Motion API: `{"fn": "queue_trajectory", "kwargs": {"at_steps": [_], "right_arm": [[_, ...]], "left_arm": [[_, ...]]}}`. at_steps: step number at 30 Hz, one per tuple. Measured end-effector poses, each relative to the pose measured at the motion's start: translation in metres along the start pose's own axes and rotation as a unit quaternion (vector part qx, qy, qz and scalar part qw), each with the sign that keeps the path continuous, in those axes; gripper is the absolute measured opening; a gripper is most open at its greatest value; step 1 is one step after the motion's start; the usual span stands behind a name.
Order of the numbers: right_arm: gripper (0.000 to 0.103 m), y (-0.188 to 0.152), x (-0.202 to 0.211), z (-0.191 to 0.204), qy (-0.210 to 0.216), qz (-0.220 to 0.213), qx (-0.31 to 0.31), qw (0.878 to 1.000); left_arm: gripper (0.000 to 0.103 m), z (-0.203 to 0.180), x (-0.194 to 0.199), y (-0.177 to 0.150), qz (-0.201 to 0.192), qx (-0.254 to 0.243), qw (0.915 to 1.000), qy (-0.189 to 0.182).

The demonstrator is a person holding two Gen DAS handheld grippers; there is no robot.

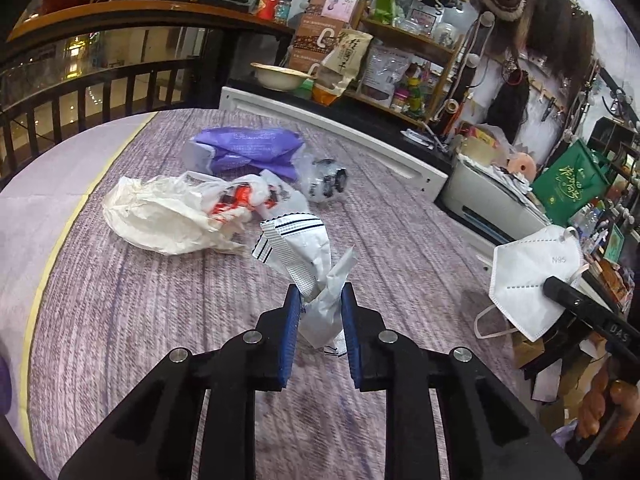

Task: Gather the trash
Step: 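Carry the white mask with the right tool while the left tool carries a striped wrapper to the bin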

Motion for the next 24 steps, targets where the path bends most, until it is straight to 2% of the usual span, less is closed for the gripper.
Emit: {"fn": "queue_trajectory", "kwargs": {"at_steps": [7,15,24], "right_arm": [[0.004,-0.012,0.040,-0.040,-0.040,-0.013,-0.020,0.999],[0.004,-0.026,0.080,-0.090,-0.091,-0.020,-0.058,0.994],[0.004,-0.066,0.095,-0.146,-0.142,0.015,-0.090,0.986]], "left_arm": [[0.021,-0.049,0.010,-0.010,0.001,-0.016,0.9988,-0.046],[0.021,-0.115,0.011,-0.020,0.006,-0.042,0.9935,-0.106],[0.021,-0.179,0.012,-0.040,0.013,-0.080,0.9840,-0.158]]}}
Point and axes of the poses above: each gripper's, at about its wrist camera, not at the fingertips, and x roughly against the way its jaws point, z to its left, y to its top, the point moved 5 cm from there along -x, roughly the way its jaws point, and after that the axes turned 14 degrees about -z, right-handed, at the moved point
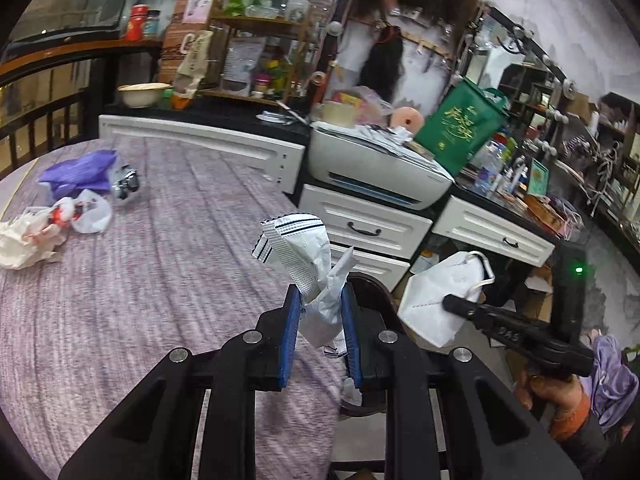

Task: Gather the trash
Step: 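Carry the white mask with the right tool while the left tool carries a striped wrapper to the bin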

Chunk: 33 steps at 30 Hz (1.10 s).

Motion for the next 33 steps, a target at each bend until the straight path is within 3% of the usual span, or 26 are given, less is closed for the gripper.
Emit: {"fn": "queue_trajectory", "kwargs": {"at_steps": [9,15,16,18,20,33], "right_arm": [[0.004,-0.028,-0.041,-0.034,-0.028,0.050,-0.019,0.998],[0.004,-0.054,-0.085,-0.052,-0.030,0.107,-0.065,0.992],[0.007,-0.061,-0.093,-0.055,-0.029,0.121,-0.075,0.989],[0.025,-0.072,-0.102,-0.058,-0.027,0.142,-0.090,0.985],[0.064,-0.079,-0.102,-0.060,-0.033,0.141,-0.099,0.985],[0.072,-0.074,-0.037,-0.109,-0.112,0.063,-0.133,0.983]], "left_arm": [[0.021,-0.030,-0.020,-0.015,0.022,-0.016,0.9993,-0.025],[0.021,-0.043,-0.034,-0.027,0.044,-0.015,0.9981,-0.039],[0.021,-0.045,-0.035,-0.029,0.047,-0.017,0.9979,-0.041],[0.021,-0.050,-0.039,-0.034,0.054,-0.022,0.9973,-0.045],[0.021,-0.055,-0.043,-0.040,0.062,-0.026,0.9965,-0.050],[0.021,-0.091,-0.084,-0.079,0.120,-0.064,0.9884,-0.068]]}}
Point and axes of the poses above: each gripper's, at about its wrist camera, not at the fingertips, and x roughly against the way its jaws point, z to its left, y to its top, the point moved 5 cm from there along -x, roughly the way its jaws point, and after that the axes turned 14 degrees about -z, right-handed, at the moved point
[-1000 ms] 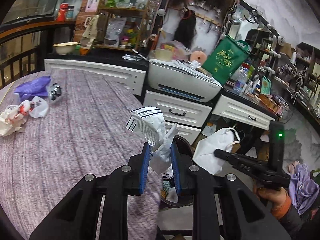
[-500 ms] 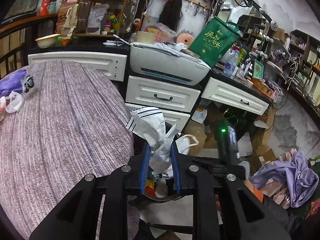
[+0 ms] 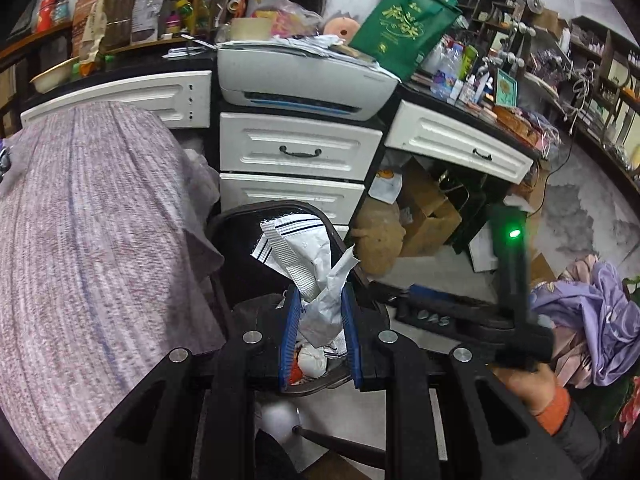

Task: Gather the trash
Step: 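Carry the white mask with the right tool while the left tool carries a striped wrapper to the bin, then open both tools over the bin and return them to the table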

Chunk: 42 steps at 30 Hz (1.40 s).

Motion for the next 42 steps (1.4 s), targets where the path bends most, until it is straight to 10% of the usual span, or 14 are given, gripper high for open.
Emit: {"fn": "queue_trajectory", "kwargs": {"at_steps": [23,29,42], "right_arm": [[0.074,0.018,0.039,-0.031,-0.014,-0.043,-0.032,0.998],[0.074,0.018,0.039,-0.032,-0.018,-0.045,-0.033,0.998],[0.087,0.022,0.042,-0.044,-0.031,-0.054,-0.045,0.997]], "left_arm": [[0.025,-0.015,-0.069,-0.012,0.067,-0.040,0.9969,0.010],[0.077,-0.015,-0.071,-0.018,0.072,-0.039,0.9966,0.006],[0.096,-0.023,-0.044,-0.013,0.048,-0.033,0.9981,-0.018]]}}
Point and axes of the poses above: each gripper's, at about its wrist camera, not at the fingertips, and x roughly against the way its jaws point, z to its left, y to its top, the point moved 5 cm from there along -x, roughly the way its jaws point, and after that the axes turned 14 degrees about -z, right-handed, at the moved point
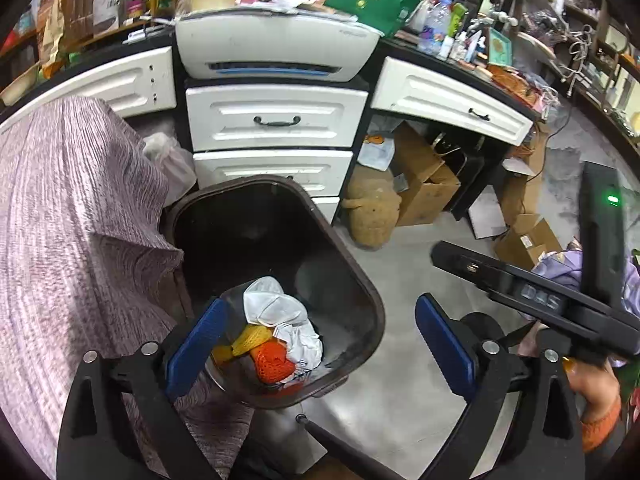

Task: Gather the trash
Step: 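Open both tools over the bin and return them to the table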

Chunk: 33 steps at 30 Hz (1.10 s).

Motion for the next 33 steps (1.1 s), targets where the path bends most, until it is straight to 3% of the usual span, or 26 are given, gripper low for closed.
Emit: {"fn": "queue_trajectory", "kwargs": {"at_steps": [6,13,22,33], "right_arm": [[0.088,0.002,0.002,0.003,0.003,-0.005,0.002,1.000],[0.088,0.015,0.012,0.030,0.019,-0.023,0.034,0.999],[0.092,0.021,0.027,0.113,0.086,-0.041,0.120,0.988],[0.093,-0.005,0.035,0.235,0.189,-0.017,0.220,0.957]], "left_arm": [[0.097,-0.003,0.030,0.009,-0.033,-0.006,0.9994,-0.004],[0.097,0.020,0.073,0.021,-0.074,0.005,0.9971,0.019],[0.097,0.068,0.119,0.030,-0.106,0.003,0.9904,0.088],[0.097,0.164,0.175,0.007,-0.106,0.054,0.9763,0.181]]}}
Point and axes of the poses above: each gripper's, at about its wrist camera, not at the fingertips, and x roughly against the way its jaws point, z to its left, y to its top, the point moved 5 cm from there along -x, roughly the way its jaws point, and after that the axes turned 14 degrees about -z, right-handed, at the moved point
